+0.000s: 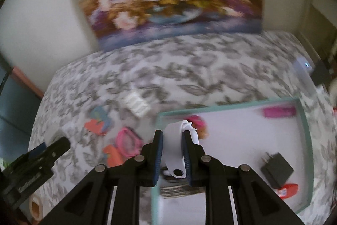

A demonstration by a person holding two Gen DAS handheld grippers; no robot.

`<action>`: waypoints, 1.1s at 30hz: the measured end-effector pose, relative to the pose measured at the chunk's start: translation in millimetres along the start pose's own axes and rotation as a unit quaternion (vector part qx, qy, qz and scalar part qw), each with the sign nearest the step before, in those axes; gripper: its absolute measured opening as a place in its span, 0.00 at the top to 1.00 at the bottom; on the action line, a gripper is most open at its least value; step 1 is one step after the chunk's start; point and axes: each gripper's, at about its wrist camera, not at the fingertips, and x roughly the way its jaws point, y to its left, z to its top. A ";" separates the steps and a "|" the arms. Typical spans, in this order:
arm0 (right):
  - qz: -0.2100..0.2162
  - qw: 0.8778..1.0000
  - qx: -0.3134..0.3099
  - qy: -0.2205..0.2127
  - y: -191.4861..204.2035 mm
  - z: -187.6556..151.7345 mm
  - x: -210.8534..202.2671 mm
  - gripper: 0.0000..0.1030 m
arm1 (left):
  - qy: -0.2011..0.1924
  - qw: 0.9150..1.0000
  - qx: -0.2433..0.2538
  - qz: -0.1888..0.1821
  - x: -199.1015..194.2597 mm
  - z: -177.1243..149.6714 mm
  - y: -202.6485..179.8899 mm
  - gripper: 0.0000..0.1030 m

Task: Organize rigid objects
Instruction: 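Carry the white charger and white band into the tray and open both grippers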

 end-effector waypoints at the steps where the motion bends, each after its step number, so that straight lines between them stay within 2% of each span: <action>1: -0.003 1.000 0.011 0.001 -9.7 0.3 0.0 0.80 | 0.001 1.000 0.008 -0.004 0.1 -0.6 -9.4 0.37; 10: -0.030 0.997 0.077 -0.001 -81.8 0.1 -4.9 0.80 | 0.013 0.996 0.079 -0.049 8.6 -12.1 -91.9 0.37; 18: -0.068 0.992 0.105 -0.009 -127.2 -2.1 -12.7 0.80 | 0.028 0.988 0.140 -0.062 22.3 -31.0 -149.7 0.37; 26: -0.134 0.985 0.111 -0.007 -156.3 -5.9 -13.1 0.80 | 0.051 0.981 0.177 -0.063 37.0 -49.9 -183.0 0.37; 33: -0.149 0.983 0.110 0.007 -161.1 -9.7 -5.9 0.80 | 0.046 0.978 0.197 -0.057 37.4 -55.9 -196.2 0.37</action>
